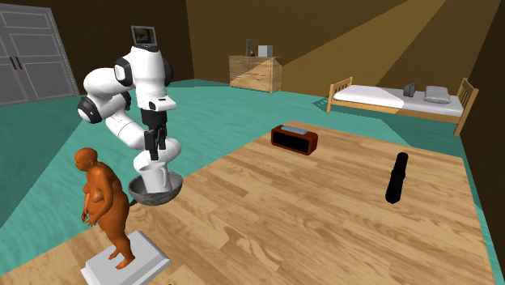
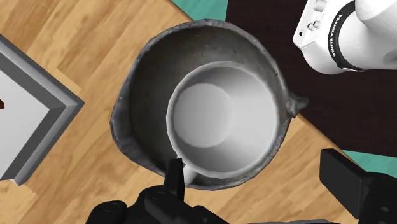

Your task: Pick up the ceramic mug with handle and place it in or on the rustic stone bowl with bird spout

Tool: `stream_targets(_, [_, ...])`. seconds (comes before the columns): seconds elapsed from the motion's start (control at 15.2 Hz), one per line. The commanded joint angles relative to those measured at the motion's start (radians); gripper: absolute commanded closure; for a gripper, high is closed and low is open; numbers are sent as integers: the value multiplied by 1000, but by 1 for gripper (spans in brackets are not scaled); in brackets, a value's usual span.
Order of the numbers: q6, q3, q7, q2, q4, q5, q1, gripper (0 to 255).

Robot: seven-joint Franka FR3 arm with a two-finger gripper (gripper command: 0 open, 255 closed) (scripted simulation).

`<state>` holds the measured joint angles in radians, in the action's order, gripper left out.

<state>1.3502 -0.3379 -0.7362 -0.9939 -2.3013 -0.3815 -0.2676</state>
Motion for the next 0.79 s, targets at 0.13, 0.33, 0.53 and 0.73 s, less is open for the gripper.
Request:
stream_targets(0.13, [-50, 17, -6, 35, 84, 16, 7, 0])
stream_targets(0.33, [-96, 30, -13, 70, 163, 29, 13, 0])
stream_targets(0.53, [-96, 30, -13, 70, 163, 29, 13, 0])
stream_targets(0.73, [-96, 30, -13, 70, 163, 29, 13, 0])
